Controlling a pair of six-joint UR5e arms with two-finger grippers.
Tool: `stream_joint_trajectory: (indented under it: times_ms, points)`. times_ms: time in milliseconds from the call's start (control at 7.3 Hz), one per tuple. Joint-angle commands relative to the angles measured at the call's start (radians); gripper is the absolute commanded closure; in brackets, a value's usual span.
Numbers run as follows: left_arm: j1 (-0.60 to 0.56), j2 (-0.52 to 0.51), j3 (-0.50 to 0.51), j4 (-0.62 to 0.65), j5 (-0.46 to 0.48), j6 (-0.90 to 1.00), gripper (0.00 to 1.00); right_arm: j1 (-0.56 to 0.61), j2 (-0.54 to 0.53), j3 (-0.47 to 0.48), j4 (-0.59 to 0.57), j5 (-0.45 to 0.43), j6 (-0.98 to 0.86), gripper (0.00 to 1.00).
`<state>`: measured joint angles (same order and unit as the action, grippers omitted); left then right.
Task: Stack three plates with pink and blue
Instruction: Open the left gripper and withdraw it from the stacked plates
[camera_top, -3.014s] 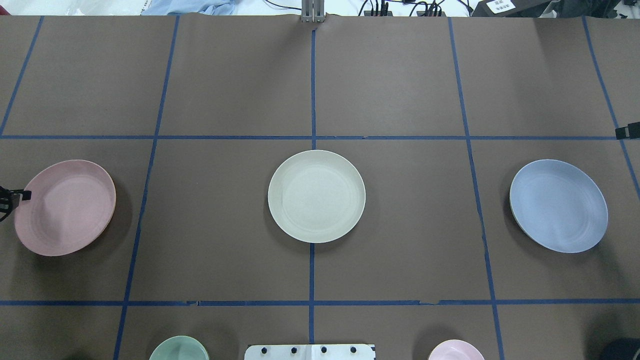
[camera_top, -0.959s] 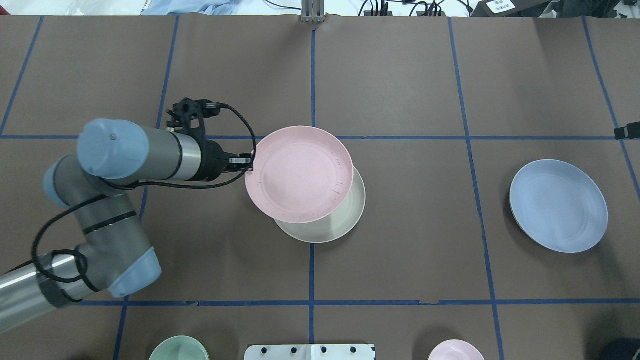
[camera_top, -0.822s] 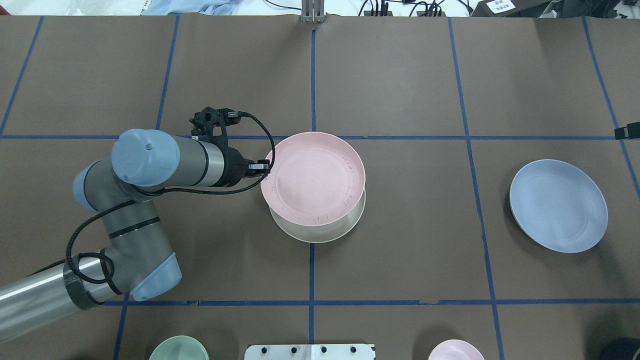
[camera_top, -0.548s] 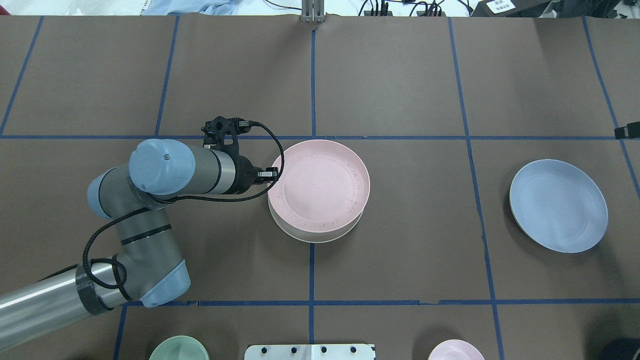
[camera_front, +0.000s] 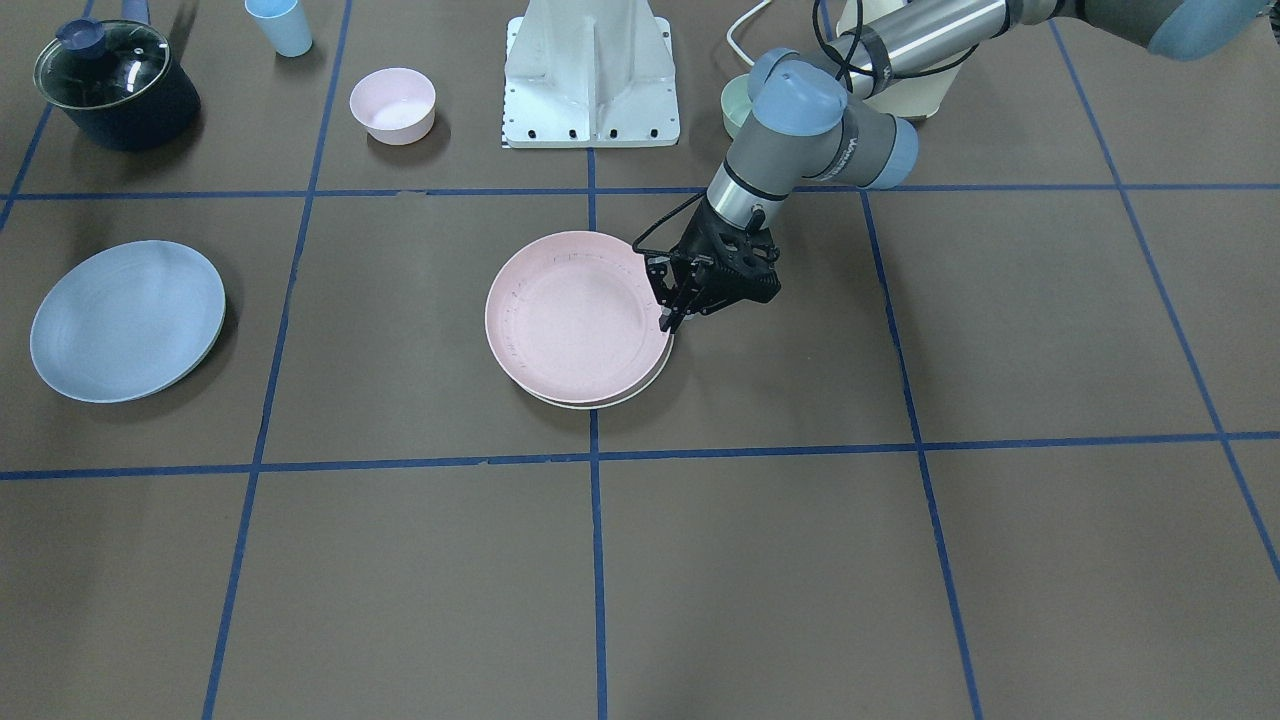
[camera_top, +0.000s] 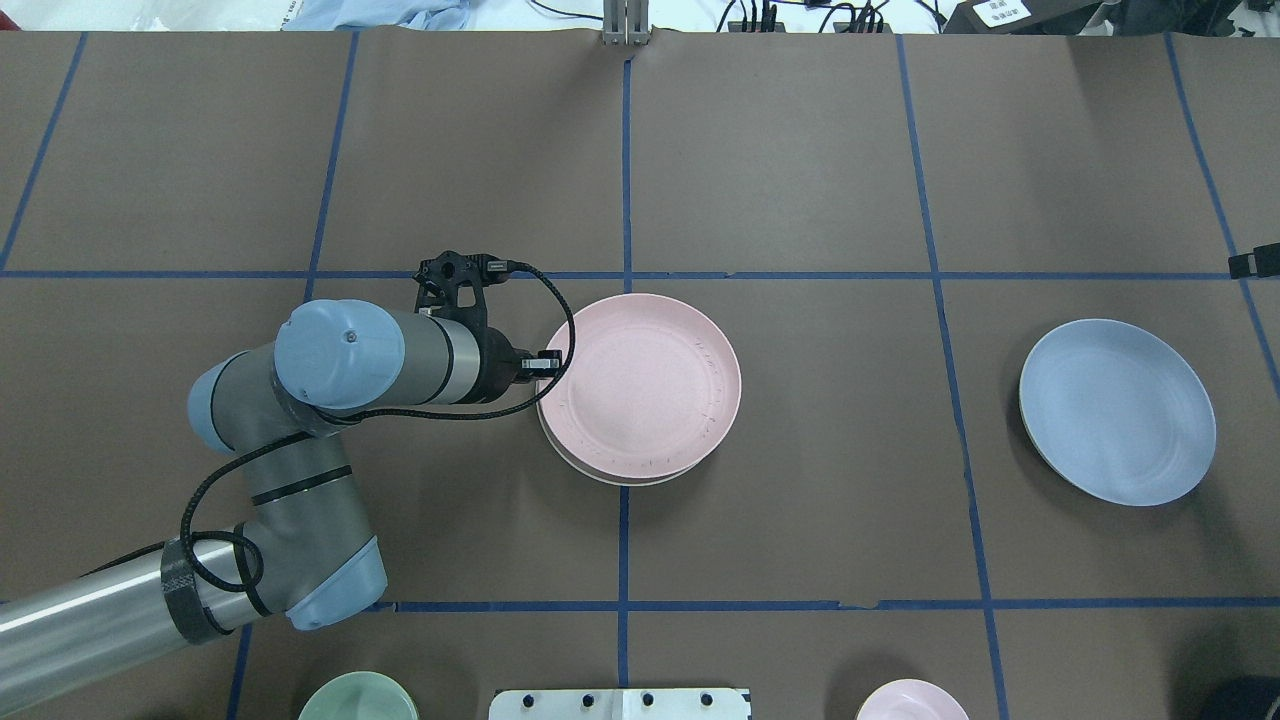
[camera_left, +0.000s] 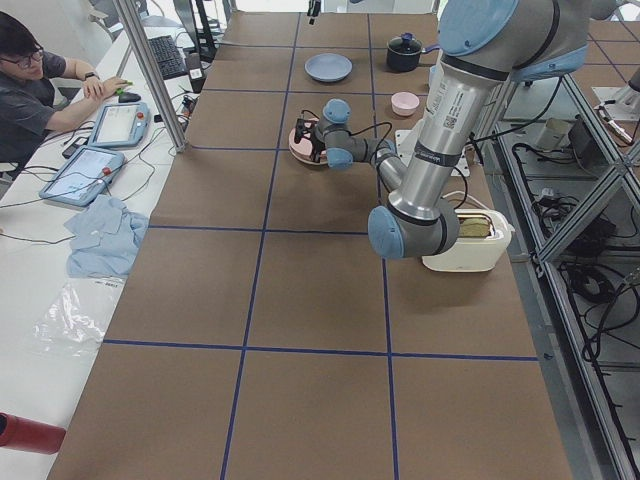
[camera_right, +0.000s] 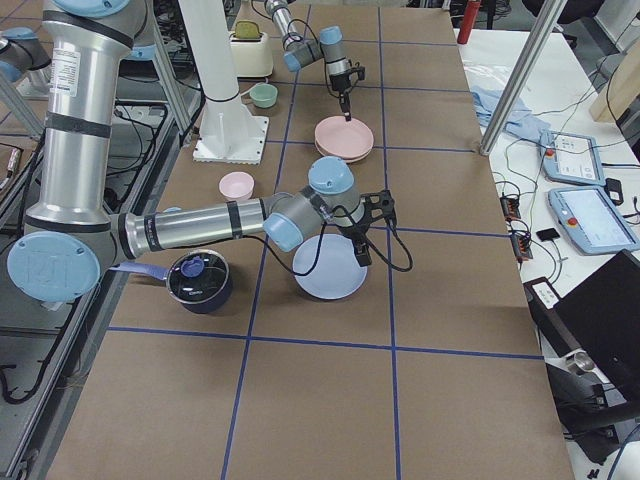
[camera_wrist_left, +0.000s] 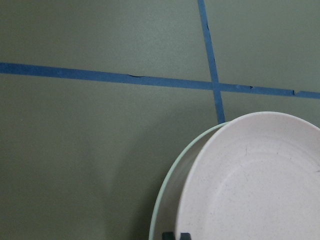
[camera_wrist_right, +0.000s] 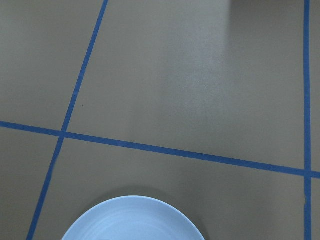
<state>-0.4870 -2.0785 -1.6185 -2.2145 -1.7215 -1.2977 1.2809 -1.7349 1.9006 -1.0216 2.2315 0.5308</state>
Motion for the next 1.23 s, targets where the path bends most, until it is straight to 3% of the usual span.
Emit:
stream_joint_trajectory:
  times_ms: [0, 137, 411, 685, 822, 1096]
  points:
    - [0.001, 0.002, 0.002, 0.001, 0.0, 0.002, 0.15, 0.0, 0.0, 0.0, 0.0, 0.0, 0.0, 0.0]
    - [0.001, 0.0, 0.0, 0.001, 0.019, 0.002, 0.0, 0.0, 0.0, -0.001, 0.0, 0.0, 0.002, 0.0]
    - [-0.022, 0.017, -0.056, 0.012, 0.013, 0.033, 0.0, 0.0, -0.002, -0.009, -0.002, 0.0, 0.005, 0.0]
    - [-0.124, 0.134, -0.235, 0.106, -0.106, 0.273, 0.0, -0.034, -0.023, -0.011, 0.0, -0.006, 0.073, 0.0]
    - [-0.19, 0.209, -0.323, 0.152, -0.184, 0.381, 0.0, -0.084, -0.056, -0.011, 0.005, -0.057, 0.093, 0.01]
    - [-0.345, 0.32, -0.371, 0.174, -0.277, 0.664, 0.0, -0.181, -0.145, -0.044, 0.212, -0.124, 0.214, 0.01]
